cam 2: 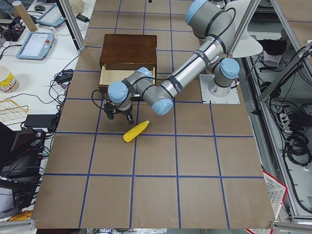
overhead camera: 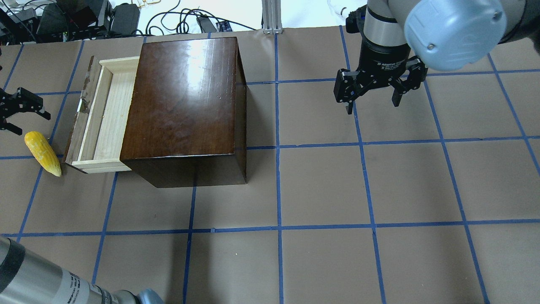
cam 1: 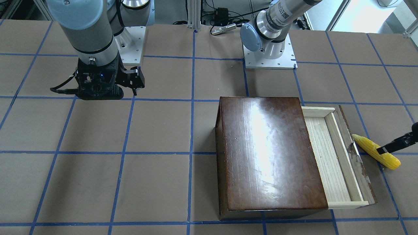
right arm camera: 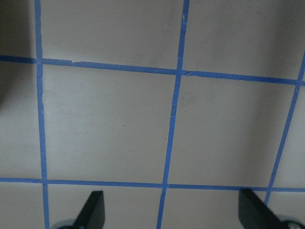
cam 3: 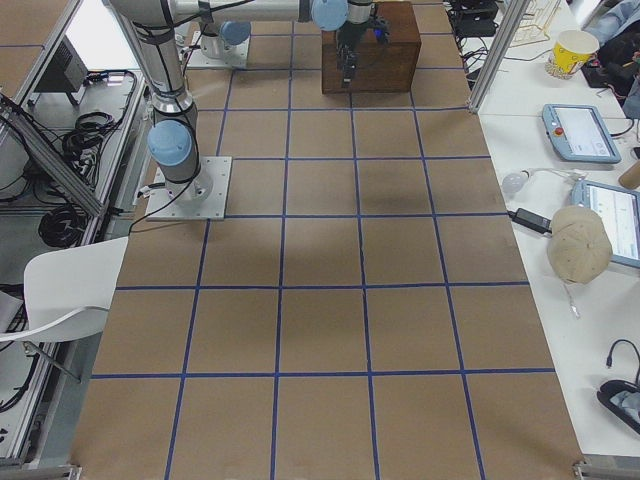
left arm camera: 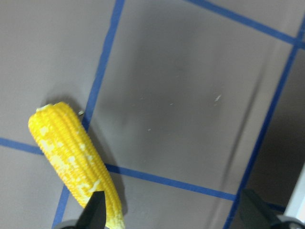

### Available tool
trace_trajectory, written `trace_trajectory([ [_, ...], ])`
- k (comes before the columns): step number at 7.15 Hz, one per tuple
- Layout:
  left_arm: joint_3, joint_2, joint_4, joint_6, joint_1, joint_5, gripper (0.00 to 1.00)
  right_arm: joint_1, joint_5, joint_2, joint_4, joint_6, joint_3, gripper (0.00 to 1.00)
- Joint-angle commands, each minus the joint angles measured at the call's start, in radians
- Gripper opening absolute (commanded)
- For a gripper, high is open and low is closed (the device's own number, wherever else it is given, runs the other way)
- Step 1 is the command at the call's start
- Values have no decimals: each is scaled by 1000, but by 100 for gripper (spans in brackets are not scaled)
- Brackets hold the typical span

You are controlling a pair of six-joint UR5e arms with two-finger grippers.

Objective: Open drawer and put corn inside
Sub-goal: 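Move the left gripper down onto the yellow corn cob and grasp it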

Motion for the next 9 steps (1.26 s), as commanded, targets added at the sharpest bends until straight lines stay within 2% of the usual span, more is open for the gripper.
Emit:
trace_trajectory([
  [1, -69, -16, 80, -18, 21, 41, 100, 0, 1, 0, 0, 1, 0, 100],
  [3, -79, -47, 157, -102, 21, 113, 100, 0, 1, 0, 0, -1, 0, 100],
  [5, -79, -81, 191, -144, 21, 115, 100, 0, 1, 0, 0, 1, 0, 100],
  [7, -70, -104, 193, -144, 21, 115, 91, 0, -1, 0, 0, 1, 0, 100],
  [8, -62, -113, 193, -147, 21, 117, 57, 0, 1, 0, 0, 1, 0, 100],
  [9, -62, -115, 193, -146, 21, 117, 18, 0, -1, 0, 0, 1, 0, 100],
])
